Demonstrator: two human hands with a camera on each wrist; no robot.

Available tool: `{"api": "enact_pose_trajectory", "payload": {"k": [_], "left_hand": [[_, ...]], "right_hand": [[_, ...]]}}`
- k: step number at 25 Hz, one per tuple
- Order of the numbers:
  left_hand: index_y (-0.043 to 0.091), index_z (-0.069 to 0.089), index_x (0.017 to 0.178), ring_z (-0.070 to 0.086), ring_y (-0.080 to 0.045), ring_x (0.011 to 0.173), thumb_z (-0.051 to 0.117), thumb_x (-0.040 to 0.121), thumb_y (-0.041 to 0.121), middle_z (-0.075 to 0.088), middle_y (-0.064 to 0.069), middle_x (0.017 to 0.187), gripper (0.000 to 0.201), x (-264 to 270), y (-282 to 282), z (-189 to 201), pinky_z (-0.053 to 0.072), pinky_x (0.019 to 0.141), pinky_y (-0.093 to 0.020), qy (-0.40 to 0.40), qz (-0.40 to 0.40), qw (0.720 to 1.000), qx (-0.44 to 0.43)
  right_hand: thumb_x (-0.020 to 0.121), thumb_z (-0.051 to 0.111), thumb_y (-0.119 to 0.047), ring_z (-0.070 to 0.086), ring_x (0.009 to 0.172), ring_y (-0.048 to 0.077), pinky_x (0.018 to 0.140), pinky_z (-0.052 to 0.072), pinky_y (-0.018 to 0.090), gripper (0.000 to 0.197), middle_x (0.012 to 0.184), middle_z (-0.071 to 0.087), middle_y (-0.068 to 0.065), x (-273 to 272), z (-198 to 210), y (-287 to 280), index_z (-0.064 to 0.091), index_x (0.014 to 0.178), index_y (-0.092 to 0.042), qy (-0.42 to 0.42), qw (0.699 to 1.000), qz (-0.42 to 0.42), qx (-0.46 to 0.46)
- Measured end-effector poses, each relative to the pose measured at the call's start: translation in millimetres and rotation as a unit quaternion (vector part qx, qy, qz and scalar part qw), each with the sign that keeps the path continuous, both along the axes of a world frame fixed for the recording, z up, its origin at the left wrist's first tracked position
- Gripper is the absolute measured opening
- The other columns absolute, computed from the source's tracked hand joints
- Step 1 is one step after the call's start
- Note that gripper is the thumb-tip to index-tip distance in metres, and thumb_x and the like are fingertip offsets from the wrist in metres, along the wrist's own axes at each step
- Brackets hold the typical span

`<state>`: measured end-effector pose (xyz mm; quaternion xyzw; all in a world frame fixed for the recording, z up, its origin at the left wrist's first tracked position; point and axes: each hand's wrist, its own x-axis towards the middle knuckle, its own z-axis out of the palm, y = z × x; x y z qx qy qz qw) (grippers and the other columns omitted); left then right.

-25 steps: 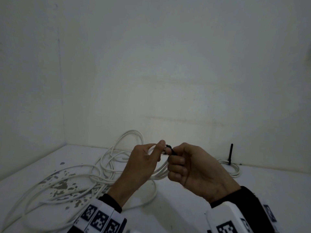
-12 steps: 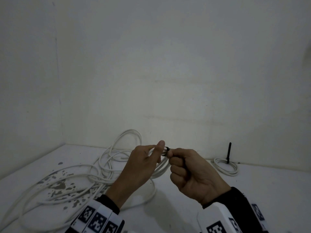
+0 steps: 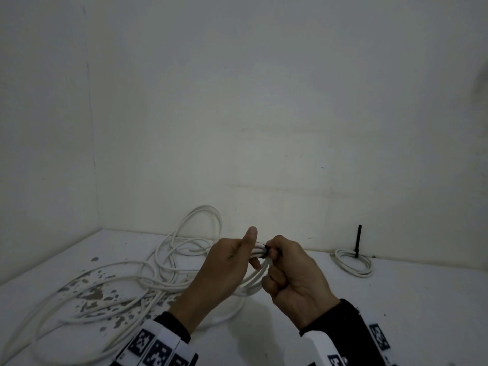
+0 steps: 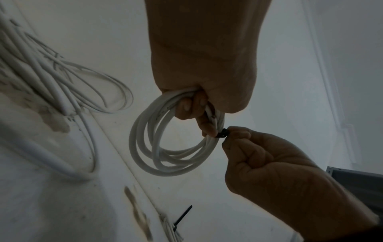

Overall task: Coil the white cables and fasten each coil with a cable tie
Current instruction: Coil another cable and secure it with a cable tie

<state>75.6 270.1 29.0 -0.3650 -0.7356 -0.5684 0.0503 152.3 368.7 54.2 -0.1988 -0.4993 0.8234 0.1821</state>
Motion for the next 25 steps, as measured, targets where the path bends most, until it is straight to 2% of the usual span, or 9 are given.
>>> {"api": "enact_pose_trajectory", "payload": {"k": [2,4,6,7,9,12,15,20,25], "left_hand": [[0.032,0.073,0.079,0.059,0.008,0.053,0.038,0.099,0.048,0.067,0.016,0.059,0.044,1,1,1,0.037,0.056,-0.007,-0.012,0.009,1.000,-0.004],[0.031,0.073,0.078,0.059,0.005,0.052,0.041,0.100,0.045,0.066,0.014,0.056,0.041,-1,0,4,0.039,0.057,-0.016,-0.049,0.024,0.998,0.021],[0.020,0.072,0.080,0.045,-0.001,0.036,0.045,0.101,0.043,0.063,0.010,0.053,0.042,-9,0,3,0.033,0.046,-0.020,-0.157,0.032,0.984,0.076],[0.014,0.071,0.083,0.037,-0.005,0.034,0.046,0.101,0.043,0.064,0.007,0.058,0.042,-13,-1,3,0.029,0.042,-0.020,-0.227,0.030,0.968,0.108],[0.006,0.069,0.096,0.028,-0.007,0.035,0.048,0.100,0.041,0.066,-0.001,0.069,0.040,-19,-4,2,0.027,0.037,-0.020,-0.347,-0.013,0.924,0.160],[0.007,0.061,0.106,0.027,-0.005,0.034,0.049,0.100,0.037,0.061,-0.001,0.067,0.033,-23,-2,-1,0.027,0.032,-0.018,-0.449,-0.102,0.865,0.201],[0.006,0.059,0.108,0.029,-0.005,0.033,0.050,0.100,0.036,0.055,0.000,0.064,0.032,-20,7,-7,0.027,0.032,-0.017,-0.480,-0.128,0.845,0.200],[0.003,0.067,0.086,0.048,-0.010,0.044,0.052,0.097,0.046,0.062,-0.004,0.066,0.047,-20,36,-8,0.046,0.044,-0.023,-0.499,-0.144,0.838,0.168],[-0.004,0.063,0.112,0.066,-0.025,0.080,0.039,0.105,0.033,0.070,-0.019,0.093,0.045,-39,90,-19,0.053,0.071,-0.034,-0.503,-0.117,0.847,0.128]], "right_hand": [[0.091,0.055,-0.015,0.014,0.032,0.010,0.036,0.015,0.018,0.037,0.042,0.019,-0.003,1,-1,4,0.042,0.056,-0.014,-0.006,0.999,0.029,0.011],[0.095,0.058,-0.045,0.024,0.034,0.011,0.038,0.020,0.019,0.043,0.045,0.030,-0.001,8,5,11,0.059,0.069,-0.011,-0.036,0.990,0.096,0.092],[0.087,0.048,-0.074,0.049,0.043,0.019,0.041,0.033,0.021,0.069,0.059,0.056,0.007,14,12,25,0.071,0.090,-0.009,-0.074,0.972,0.132,0.181],[0.086,0.042,-0.079,0.057,0.051,0.023,0.044,0.039,0.024,0.077,0.068,0.065,0.010,16,14,33,0.071,0.098,-0.009,-0.086,0.967,0.121,0.208],[0.090,0.040,-0.075,0.062,0.058,0.025,0.050,0.045,0.028,0.073,0.076,0.068,0.011,20,15,47,0.068,0.106,-0.010,-0.097,0.960,0.082,0.251],[0.085,0.065,-0.059,0.066,0.065,0.022,0.058,0.053,0.036,0.046,0.086,0.068,0.010,25,11,56,0.068,0.106,-0.018,-0.129,0.911,0.112,0.376],[0.082,0.078,-0.040,0.066,0.064,0.017,0.059,0.058,0.034,0.032,0.087,0.072,0.012,27,6,64,0.067,0.105,-0.020,-0.156,0.865,0.151,0.452],[0.086,0.075,-0.013,0.069,0.068,0.024,0.069,0.062,0.043,0.028,0.084,0.075,0.016,24,-3,94,0.064,0.108,0.000,-0.146,0.912,0.133,0.359],[0.087,0.072,-0.004,0.070,0.064,0.030,0.063,0.061,0.037,0.026,0.082,0.070,0.022,16,-25,132,0.065,0.106,0.012,-0.186,0.942,0.039,0.277]]}}
